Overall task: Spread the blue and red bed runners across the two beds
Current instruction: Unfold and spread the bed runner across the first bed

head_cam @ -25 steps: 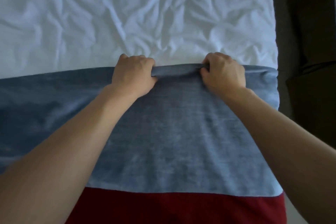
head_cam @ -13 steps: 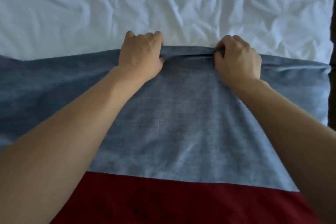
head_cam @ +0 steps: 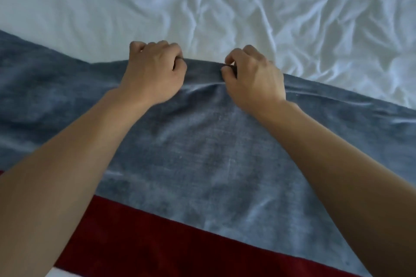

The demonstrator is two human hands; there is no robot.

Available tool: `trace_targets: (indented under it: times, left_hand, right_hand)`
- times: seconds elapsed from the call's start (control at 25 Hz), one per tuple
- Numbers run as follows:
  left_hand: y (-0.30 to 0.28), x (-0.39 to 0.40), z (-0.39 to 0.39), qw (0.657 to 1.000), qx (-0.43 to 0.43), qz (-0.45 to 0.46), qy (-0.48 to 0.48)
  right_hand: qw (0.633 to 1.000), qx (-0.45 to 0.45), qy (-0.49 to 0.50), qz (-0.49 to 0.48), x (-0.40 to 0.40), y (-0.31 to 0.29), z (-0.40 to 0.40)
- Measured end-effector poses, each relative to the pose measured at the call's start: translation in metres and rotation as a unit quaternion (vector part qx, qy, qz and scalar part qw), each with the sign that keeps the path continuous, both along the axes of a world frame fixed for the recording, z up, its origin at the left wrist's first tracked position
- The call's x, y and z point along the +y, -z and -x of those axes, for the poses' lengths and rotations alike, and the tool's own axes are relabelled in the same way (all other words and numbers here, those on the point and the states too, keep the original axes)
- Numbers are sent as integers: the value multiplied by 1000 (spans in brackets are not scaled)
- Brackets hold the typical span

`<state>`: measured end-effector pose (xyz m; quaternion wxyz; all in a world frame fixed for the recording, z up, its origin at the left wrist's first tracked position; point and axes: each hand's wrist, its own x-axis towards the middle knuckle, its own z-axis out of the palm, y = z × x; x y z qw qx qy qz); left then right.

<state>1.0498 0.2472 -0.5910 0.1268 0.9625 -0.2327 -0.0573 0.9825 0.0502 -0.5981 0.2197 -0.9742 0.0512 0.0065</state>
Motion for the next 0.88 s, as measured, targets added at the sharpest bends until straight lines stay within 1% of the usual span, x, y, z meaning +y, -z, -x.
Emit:
trace_targets:
  times: [0.08, 0.12, 0.2, 0.28, 0.4, 0.52, 0.6, 0.68, 0.8, 0.88]
  left_hand:
    - [7, 20, -11, 1000, -12, -24, 9]
    - [9, 29, -17, 999, -16, -28, 17]
    - [17, 44, -31, 999, -18, -31, 31]
    - [24, 47, -52, 997, -31, -34, 65]
    - [29, 28, -90, 993, -43, -28, 104]
    - [30, 17, -106, 989, -31, -30, 141]
    - [28, 38, -111, 988, -43, -33, 141]
    - [26, 73, -124, 990, -52, -34, 126]
    - [18, 123, -148, 994, -19, -22, 103]
    - [13, 143, -157, 996, 14, -1, 93]
  right_hand:
    - [999, 29, -26, 16, 14, 0, -9]
    - [999, 39, -16, 27, 20, 1, -11]
    - [998, 45, 21, 34, 29, 6, -16]
    - [997, 50, 54, 39, 33, 10, -27]
    - [991, 60, 111, 46, 26, 14, -54]
    - [985, 61, 144, 75, 37, 17, -68]
    - [986, 47, 137, 81, 53, 17, -69]
    - [983, 53, 157, 78, 56, 18, -74]
    - [977, 76, 188, 68, 65, 15, -91]
    - [982, 63, 167, 67, 90, 9, -101]
